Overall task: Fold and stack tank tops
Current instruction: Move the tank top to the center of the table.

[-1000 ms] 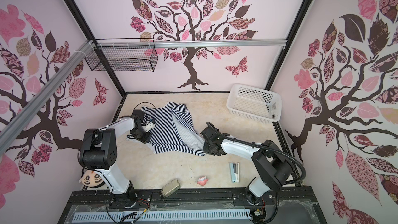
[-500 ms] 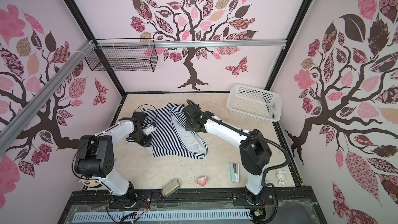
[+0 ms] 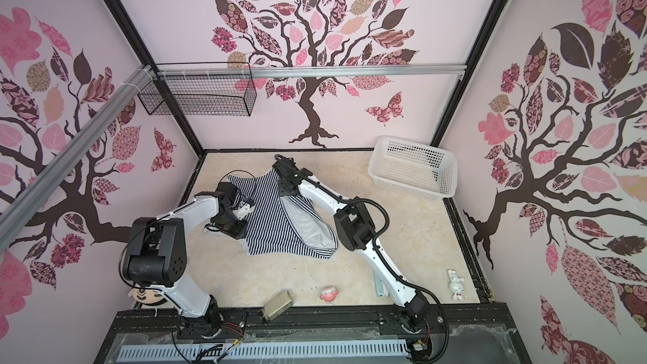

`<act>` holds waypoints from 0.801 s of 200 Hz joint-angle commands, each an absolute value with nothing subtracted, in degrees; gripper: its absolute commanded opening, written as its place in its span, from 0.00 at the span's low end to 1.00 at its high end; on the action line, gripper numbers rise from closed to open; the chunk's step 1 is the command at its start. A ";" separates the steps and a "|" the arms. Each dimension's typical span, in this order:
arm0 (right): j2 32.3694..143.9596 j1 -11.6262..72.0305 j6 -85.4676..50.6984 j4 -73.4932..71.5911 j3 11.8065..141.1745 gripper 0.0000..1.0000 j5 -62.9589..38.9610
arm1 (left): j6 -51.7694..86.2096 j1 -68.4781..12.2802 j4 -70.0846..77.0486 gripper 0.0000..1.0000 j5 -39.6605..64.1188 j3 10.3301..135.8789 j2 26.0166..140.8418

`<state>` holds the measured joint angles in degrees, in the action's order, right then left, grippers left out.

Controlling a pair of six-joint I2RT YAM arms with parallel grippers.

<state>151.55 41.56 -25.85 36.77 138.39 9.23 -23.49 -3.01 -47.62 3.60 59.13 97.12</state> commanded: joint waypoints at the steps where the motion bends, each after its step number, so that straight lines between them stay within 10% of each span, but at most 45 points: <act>1: 153.48 41.04 -23.47 35.16 141.54 0.63 7.41 | -22.25 -3.16 -47.20 0.36 5.14 59.85 97.28; 91: 146.16 40.70 -21.90 32.35 133.12 0.03 8.85 | -21.07 -3.16 -46.50 0.36 1.76 61.77 102.26; 160: 124.38 36.64 -25.93 20.16 110.04 0.00 1.65 | -21.23 -3.16 -45.03 0.36 0.20 60.44 103.27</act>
